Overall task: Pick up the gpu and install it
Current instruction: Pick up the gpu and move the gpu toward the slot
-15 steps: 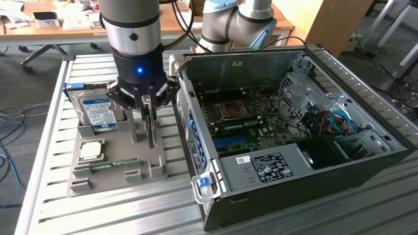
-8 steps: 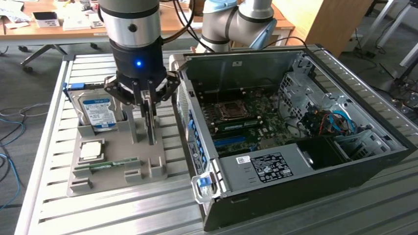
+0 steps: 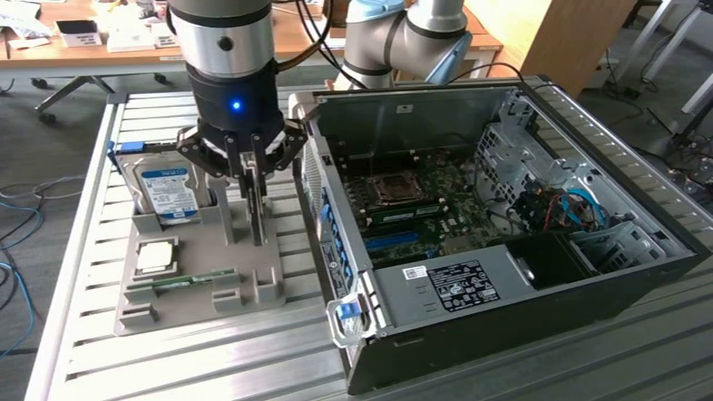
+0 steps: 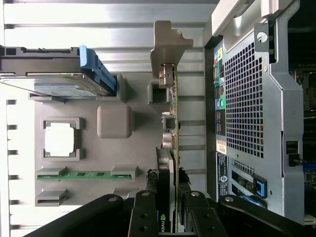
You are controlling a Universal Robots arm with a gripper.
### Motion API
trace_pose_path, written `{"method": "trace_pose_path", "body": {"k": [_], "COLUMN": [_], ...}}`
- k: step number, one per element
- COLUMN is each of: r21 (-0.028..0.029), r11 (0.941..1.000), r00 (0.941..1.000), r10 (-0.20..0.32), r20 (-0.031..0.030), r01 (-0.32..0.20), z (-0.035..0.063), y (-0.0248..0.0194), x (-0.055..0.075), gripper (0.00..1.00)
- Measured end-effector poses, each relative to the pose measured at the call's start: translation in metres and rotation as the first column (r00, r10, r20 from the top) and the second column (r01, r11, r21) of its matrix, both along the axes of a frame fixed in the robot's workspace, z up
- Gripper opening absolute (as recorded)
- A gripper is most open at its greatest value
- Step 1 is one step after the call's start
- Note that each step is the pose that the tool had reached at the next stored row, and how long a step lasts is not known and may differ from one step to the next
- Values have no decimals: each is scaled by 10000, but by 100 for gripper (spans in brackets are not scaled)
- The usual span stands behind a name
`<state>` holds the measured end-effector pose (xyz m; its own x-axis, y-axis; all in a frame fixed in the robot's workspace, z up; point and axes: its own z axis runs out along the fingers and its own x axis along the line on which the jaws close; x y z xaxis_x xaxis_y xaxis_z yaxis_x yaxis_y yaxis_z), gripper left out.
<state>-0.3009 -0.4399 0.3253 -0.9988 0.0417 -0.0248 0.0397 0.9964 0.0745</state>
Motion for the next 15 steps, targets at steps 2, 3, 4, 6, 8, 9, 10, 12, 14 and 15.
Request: {"method": "trace_pose_path", "body": {"k": [2, 3, 4, 6, 8, 9, 10, 12, 14, 15], "r21": [-3, -1, -1, 0, 0, 0, 0, 0, -1, 0], "r11": [10000, 10000, 10000, 10000, 10000, 10000, 10000, 10000, 10000, 10000], "r00": [10000, 10000, 10000, 10000, 10000, 10000, 10000, 10000, 10000, 10000], "r10": [1, 0, 0, 0, 0, 0, 0, 0, 0, 1], "r20": [-3, -1, -1, 0, -1, 0, 0, 0, 0, 1], "r01": [-1, 0, 0, 0, 0, 0, 0, 0, 0, -1], "z": [21, 37, 58, 103, 141, 157, 169, 189, 210, 222], "y": [0, 0, 0, 0, 0, 0, 0, 0, 0, 0], "x": [0, 0, 0, 0, 0, 0, 0, 0, 0, 0], "gripper": [27, 27, 27, 27, 27, 27, 27, 27, 27, 27]}}
